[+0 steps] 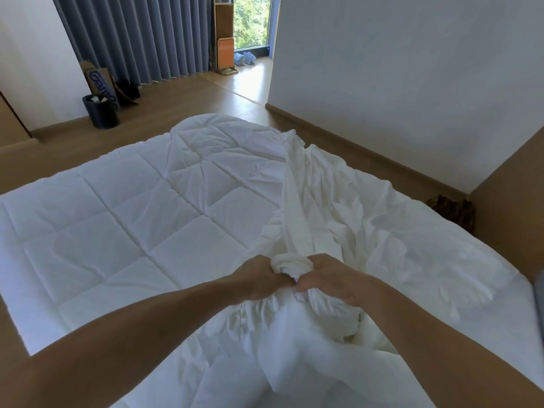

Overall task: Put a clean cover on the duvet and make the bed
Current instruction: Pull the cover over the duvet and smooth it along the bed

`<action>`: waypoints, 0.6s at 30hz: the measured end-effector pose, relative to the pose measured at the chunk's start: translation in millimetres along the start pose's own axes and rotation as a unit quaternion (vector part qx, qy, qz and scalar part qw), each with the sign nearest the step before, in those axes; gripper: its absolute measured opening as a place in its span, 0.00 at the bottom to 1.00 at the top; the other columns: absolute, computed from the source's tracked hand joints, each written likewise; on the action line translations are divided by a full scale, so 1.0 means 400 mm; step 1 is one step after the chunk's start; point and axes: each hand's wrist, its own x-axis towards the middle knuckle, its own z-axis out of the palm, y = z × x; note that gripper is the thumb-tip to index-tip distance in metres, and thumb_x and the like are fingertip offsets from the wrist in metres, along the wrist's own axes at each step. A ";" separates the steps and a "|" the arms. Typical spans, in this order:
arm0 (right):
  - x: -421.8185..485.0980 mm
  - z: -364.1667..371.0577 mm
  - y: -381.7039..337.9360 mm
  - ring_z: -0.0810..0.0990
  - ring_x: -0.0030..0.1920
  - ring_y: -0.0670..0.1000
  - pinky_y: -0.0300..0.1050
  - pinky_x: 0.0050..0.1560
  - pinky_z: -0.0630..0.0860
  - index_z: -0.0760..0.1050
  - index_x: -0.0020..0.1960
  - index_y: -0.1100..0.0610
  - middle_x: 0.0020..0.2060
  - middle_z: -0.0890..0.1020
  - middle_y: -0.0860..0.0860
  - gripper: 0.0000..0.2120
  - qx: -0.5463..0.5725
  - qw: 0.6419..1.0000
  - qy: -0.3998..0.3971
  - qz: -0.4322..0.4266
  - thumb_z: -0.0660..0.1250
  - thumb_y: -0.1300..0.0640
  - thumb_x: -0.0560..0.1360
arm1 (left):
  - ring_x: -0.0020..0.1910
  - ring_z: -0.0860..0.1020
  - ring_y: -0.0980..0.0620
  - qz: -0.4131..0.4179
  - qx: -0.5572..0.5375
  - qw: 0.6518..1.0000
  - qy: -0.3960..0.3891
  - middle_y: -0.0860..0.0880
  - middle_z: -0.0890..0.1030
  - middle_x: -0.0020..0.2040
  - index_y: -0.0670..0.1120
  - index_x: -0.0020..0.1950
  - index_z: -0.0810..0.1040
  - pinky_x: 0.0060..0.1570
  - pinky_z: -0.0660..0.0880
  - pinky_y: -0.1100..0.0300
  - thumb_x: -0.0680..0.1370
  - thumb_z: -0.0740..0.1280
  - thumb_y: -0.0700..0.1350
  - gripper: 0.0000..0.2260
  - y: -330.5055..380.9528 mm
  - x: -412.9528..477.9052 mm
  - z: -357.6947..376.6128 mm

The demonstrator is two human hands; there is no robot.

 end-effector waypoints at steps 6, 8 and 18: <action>0.003 -0.006 -0.006 0.81 0.57 0.59 0.51 0.60 0.76 0.81 0.54 0.64 0.49 0.84 0.59 0.25 0.007 1.000 0.010 0.017 0.73 0.59 0.57 | 0.45 0.81 0.52 -0.004 0.194 0.981 -0.022 0.53 0.83 0.46 0.51 0.51 0.79 0.44 0.76 0.58 0.68 0.76 0.57 0.17 0.024 0.007 -0.011; 0.000 -0.007 -0.008 0.81 0.57 0.60 0.52 0.60 0.76 0.80 0.55 0.65 0.48 0.84 0.58 0.23 -0.010 1.000 0.012 0.012 0.74 0.59 0.61 | 0.48 0.80 0.50 -0.011 0.206 0.975 -0.078 0.52 0.81 0.48 0.50 0.54 0.78 0.45 0.75 0.59 0.67 0.78 0.49 0.18 0.033 0.001 -0.031; -0.014 0.019 -0.038 0.83 0.40 0.52 0.48 0.44 0.81 0.77 0.48 0.53 0.40 0.82 0.51 0.13 -0.291 0.955 0.023 -0.045 0.75 0.55 0.65 | 0.47 0.80 0.51 0.007 0.132 0.957 -0.257 0.50 0.81 0.46 0.45 0.53 0.79 0.46 0.77 0.62 0.68 0.70 0.33 0.15 0.005 -0.018 -0.122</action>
